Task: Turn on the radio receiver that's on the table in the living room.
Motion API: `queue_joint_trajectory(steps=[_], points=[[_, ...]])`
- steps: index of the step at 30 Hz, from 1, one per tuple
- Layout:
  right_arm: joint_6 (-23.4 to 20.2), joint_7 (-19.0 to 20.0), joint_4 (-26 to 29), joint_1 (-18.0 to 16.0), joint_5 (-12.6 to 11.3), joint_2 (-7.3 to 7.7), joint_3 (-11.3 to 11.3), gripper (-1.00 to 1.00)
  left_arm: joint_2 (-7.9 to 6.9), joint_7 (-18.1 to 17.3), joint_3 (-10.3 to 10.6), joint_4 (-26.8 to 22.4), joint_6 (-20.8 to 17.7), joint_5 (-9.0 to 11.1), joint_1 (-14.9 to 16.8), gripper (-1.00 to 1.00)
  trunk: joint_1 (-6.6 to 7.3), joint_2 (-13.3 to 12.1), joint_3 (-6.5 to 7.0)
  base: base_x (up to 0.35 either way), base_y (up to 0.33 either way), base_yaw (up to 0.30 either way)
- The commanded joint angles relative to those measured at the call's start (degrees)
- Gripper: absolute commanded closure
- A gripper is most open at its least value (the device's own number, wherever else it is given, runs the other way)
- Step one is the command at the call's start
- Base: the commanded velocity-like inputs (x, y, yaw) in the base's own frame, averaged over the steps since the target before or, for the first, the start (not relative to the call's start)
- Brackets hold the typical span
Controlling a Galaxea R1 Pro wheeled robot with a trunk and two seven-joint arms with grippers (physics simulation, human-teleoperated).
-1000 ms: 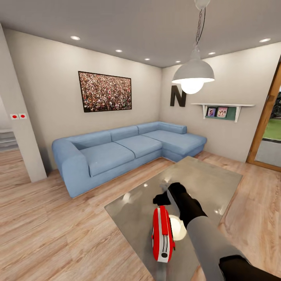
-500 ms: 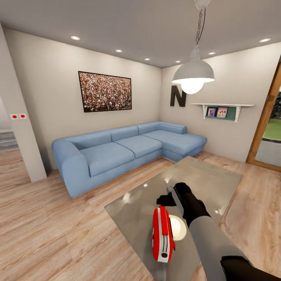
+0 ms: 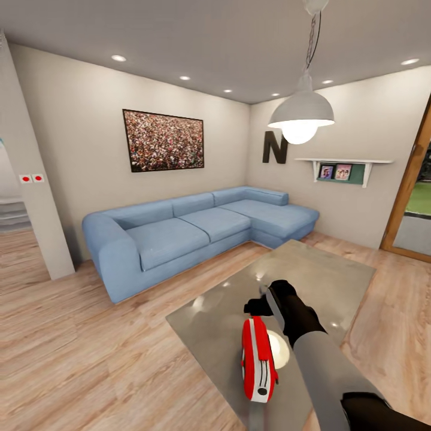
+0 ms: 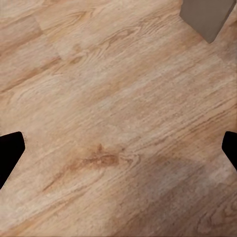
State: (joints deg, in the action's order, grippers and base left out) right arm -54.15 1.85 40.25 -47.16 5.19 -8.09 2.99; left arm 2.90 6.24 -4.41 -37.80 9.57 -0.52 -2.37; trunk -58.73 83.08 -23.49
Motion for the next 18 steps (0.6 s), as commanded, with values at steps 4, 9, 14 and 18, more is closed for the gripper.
queue_joint_trajectory(steps=[4,9,14,18], points=[[0.0,0.0,0.0,0.0,0.0,0.00,0.0,-1.00,0.00,0.0,0.0,0.0,0.0,0.0,0.0,-1.00,0.00,0.0,0.00,0.000,0.066,0.000],[-0.1,0.0,0.0,0.0,0.0,0.01,0.0,-1.00,0.00,0.0,0.0,0.1,0.0,0.0,0.0,-1.00,0.00,0.0,0.00,0.000,0.007,-0.154],[-0.1,-0.1,0.0,0.0,0.0,0.01,0.0,-1.00,0.00,0.0,0.0,0.1,0.0,0.0,0.0,-1.00,0.00,0.0,0.00,0.000,0.001,-0.265],[-0.1,-0.1,0.0,0.0,0.0,0.01,0.0,-1.00,0.00,0.0,0.0,0.1,0.1,0.0,0.0,-1.00,0.00,0.0,0.00,0.000,0.000,-0.277]])
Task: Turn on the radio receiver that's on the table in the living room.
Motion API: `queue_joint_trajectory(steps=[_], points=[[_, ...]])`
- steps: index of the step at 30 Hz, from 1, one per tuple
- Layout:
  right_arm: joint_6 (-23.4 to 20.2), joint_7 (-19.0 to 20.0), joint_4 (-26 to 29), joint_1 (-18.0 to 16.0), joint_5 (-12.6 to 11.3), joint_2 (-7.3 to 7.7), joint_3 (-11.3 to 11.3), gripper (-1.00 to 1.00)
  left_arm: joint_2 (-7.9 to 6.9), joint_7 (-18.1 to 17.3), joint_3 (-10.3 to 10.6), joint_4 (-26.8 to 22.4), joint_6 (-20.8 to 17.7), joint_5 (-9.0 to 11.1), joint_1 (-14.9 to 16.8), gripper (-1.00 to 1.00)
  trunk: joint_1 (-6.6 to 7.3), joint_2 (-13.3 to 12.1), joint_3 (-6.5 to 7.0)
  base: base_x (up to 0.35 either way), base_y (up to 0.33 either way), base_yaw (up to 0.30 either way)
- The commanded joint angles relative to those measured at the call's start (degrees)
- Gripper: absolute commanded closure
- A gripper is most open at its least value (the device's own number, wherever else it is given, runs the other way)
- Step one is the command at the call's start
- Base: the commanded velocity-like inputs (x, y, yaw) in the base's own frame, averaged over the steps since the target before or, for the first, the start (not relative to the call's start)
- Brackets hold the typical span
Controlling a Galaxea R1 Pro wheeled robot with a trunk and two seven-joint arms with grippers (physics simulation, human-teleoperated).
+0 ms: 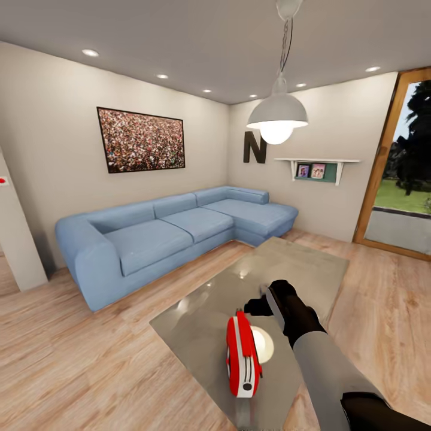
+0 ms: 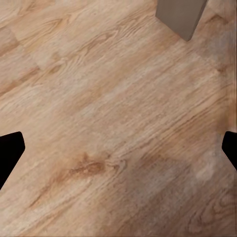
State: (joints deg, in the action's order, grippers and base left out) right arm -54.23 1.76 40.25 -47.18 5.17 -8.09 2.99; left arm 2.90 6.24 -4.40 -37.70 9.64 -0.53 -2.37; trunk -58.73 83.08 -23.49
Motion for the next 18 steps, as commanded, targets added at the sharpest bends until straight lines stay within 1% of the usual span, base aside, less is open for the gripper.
queue_joint_trajectory(steps=[1,4,7,11,18], points=[[0.0,0.0,0.0,0.0,0.0,0.00,0.0,-1.00,0.00,0.0,0.0,0.0,0.0,0.0,0.0,-1.00,0.00,0.0,0.00,0.000,0.000,-0.279],[0.0,0.0,0.0,0.1,0.0,0.00,0.0,-1.00,0.00,0.0,0.0,0.0,0.1,0.0,0.0,-1.00,0.00,0.0,0.00,0.000,0.000,-0.242],[0.1,0.0,0.0,0.0,0.0,0.00,0.0,-1.00,0.00,0.0,0.0,0.0,0.1,0.0,0.0,-1.00,0.00,0.0,0.00,0.059,0.041,-0.074],[0.0,0.0,0.0,0.0,0.0,0.00,0.0,-1.00,0.00,0.0,0.0,0.0,0.1,0.0,0.0,-1.00,0.00,0.0,0.00,0.185,0.150,-0.019],[0.1,0.0,0.0,0.0,0.0,0.00,0.0,-1.00,0.00,0.0,0.0,0.0,0.0,0.0,0.0,-1.00,0.00,0.0,0.00,0.236,0.191,-0.002]])
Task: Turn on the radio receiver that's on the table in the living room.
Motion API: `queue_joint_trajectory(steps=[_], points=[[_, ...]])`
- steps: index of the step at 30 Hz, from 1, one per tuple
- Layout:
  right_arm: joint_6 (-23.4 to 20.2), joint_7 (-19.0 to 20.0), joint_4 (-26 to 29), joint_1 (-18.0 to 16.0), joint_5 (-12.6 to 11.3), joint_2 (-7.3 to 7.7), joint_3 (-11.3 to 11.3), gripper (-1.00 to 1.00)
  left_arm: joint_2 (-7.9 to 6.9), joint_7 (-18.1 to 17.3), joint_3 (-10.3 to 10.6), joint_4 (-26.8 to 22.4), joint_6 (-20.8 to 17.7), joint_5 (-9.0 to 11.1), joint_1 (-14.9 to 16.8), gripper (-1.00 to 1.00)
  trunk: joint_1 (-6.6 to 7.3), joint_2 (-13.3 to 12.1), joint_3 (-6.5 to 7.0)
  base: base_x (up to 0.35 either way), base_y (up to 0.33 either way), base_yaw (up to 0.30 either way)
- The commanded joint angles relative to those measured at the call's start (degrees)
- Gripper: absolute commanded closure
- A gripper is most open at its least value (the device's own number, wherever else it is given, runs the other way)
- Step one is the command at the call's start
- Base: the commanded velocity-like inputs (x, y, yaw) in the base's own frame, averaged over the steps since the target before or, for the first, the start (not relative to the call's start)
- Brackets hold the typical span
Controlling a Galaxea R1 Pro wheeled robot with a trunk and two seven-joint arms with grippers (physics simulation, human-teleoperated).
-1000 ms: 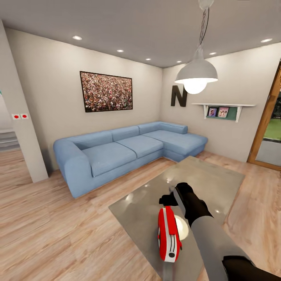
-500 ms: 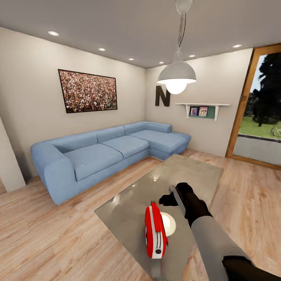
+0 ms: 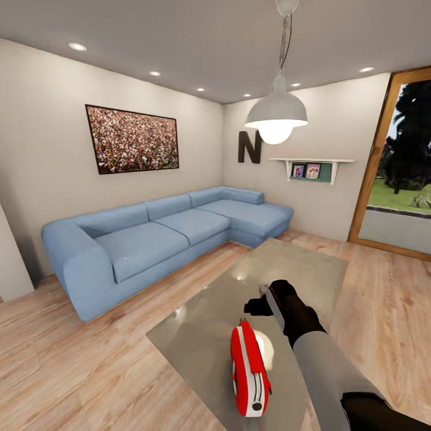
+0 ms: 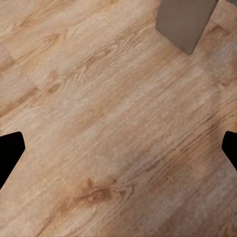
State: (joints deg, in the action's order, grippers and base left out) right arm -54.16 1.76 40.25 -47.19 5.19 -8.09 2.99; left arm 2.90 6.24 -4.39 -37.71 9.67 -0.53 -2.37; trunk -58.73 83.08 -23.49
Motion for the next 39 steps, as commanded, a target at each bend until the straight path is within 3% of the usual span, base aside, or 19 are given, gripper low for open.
queue_joint_trajectory(steps=[1,9,28,39], points=[[0.0,0.0,0.0,0.0,0.0,0.00,0.0,-1.00,0.00,0.0,0.0,0.0,0.0,0.0,0.0,-1.00,0.00,0.0,0.00,0.235,0.186,0.000],[0.0,0.0,0.0,0.0,0.0,0.00,0.0,-1.00,0.08,0.0,0.0,0.0,0.0,0.0,0.0,-1.00,0.00,0.0,0.00,0.064,0.052,0.000],[0.0,-0.1,-0.2,0.0,-0.1,0.00,-0.5,-1.00,0.09,0.0,0.1,0.0,0.1,0.0,0.0,-1.00,0.00,0.0,0.00,-0.079,0.007,0.000],[0.0,0.0,-0.2,0.0,-0.2,0.00,-0.5,-1.00,0.56,-0.2,0.2,-0.7,0.2,0.9,0.0,-1.00,0.00,0.0,0.00,0.000,0.000,0.000]])
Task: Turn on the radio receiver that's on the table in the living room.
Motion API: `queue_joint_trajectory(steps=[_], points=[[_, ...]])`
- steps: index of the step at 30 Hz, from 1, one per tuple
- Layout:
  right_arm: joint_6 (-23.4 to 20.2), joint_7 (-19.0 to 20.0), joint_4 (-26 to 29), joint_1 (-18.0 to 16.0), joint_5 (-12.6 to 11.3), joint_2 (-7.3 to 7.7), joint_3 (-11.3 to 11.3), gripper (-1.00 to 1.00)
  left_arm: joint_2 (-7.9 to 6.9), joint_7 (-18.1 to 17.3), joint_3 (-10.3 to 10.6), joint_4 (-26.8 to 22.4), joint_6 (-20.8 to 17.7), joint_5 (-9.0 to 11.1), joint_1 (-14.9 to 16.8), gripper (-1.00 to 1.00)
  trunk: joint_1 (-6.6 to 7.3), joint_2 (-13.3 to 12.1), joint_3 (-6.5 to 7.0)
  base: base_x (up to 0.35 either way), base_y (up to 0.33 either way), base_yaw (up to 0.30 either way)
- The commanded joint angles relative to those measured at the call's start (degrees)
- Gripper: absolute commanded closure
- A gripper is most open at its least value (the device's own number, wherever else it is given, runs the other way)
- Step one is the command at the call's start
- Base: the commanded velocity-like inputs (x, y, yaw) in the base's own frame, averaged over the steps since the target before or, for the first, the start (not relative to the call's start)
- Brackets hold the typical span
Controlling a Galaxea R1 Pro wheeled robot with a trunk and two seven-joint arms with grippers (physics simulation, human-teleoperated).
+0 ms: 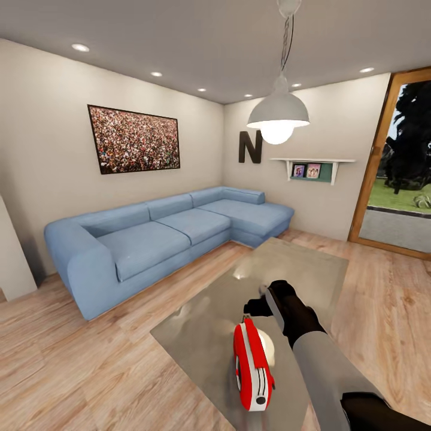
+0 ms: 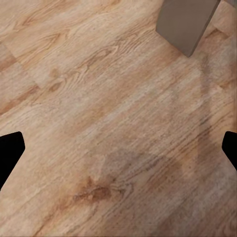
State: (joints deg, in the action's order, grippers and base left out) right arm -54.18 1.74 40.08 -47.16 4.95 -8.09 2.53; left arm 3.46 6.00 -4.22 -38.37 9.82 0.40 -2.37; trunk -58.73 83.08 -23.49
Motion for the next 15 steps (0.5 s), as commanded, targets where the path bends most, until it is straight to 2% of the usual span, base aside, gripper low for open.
queue_joint_trajectory(steps=[1,15], points=[[0.0,0.0,0.0,0.0,0.0,0.00,0.0,-1.00,-0.01,0.0,0.0,0.0,0.0,0.0,0.0,-1.00,0.00,0.0,0.00,0.000,0.000,0.000],[-0.3,0.1,-0.1,0.0,-0.1,0.00,-0.2,-1.00,0.21,0.3,0.0,0.0,0.0,0.0,0.0,-1.00,-3.07,5.6,-2.51,0.000,0.000,0.000]])
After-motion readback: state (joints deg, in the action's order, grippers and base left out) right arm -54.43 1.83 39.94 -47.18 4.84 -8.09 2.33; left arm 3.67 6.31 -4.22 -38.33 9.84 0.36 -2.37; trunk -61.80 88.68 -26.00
